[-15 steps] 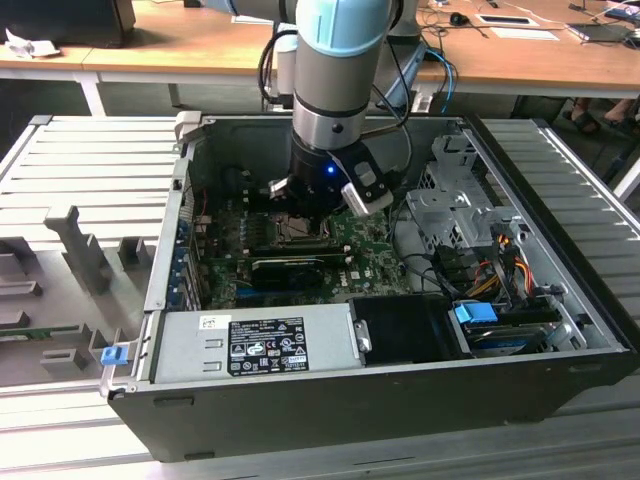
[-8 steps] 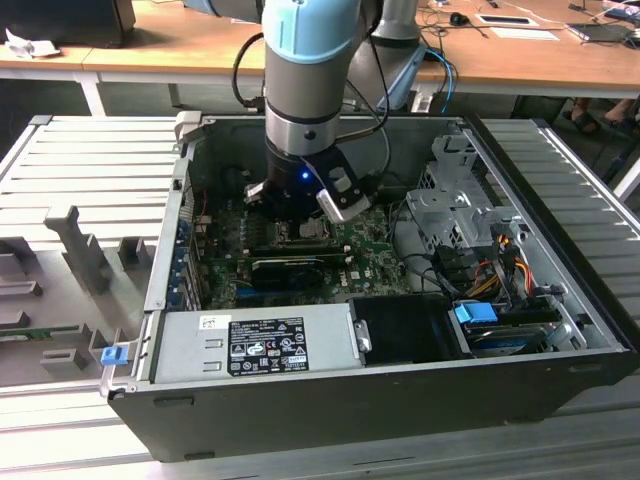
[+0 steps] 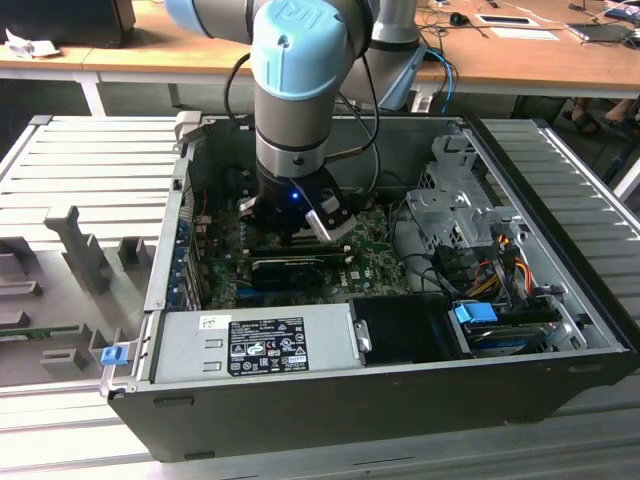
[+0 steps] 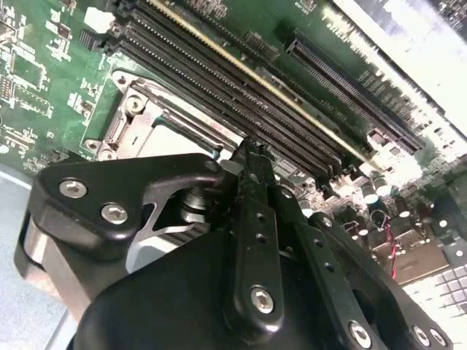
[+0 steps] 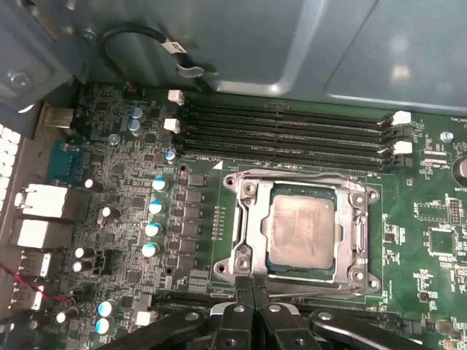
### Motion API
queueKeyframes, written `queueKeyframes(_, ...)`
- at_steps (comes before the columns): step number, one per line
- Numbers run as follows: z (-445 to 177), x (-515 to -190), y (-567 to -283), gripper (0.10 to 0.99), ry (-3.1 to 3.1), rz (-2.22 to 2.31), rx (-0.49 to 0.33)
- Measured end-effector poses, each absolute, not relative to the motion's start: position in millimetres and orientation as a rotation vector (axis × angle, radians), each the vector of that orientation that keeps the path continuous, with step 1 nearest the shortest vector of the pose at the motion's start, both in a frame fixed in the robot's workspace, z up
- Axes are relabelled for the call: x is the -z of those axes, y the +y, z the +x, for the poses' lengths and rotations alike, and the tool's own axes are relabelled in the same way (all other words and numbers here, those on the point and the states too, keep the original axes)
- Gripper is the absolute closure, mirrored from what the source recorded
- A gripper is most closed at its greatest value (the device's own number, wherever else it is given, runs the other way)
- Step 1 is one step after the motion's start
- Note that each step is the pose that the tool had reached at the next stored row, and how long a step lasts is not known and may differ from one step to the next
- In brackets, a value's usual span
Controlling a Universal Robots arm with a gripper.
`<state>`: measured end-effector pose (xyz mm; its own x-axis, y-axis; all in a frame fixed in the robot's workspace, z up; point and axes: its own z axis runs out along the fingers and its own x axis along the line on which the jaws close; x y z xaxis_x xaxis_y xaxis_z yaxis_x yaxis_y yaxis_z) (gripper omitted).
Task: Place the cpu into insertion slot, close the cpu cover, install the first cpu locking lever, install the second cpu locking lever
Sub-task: 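Install the second cpu locking lever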
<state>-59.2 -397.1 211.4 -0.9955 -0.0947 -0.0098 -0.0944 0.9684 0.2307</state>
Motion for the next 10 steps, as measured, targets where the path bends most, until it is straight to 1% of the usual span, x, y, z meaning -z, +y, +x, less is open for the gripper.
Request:
queueKeyframes(4,-63.0,-211.3,-402.3,0.98,-3.11,0.151,0.424)
queueKeyframes(6,-64.9,-210.7,-405.1,0.98,-3.109,0.153,0.435)
queueKeyframes(9,-68.7,-209.1,-409.5,0.98,-3.102,0.153,0.498)
queueKeyframes(10,-71.0,-207.3,-410.8,0.98,-3.102,0.153,0.506)
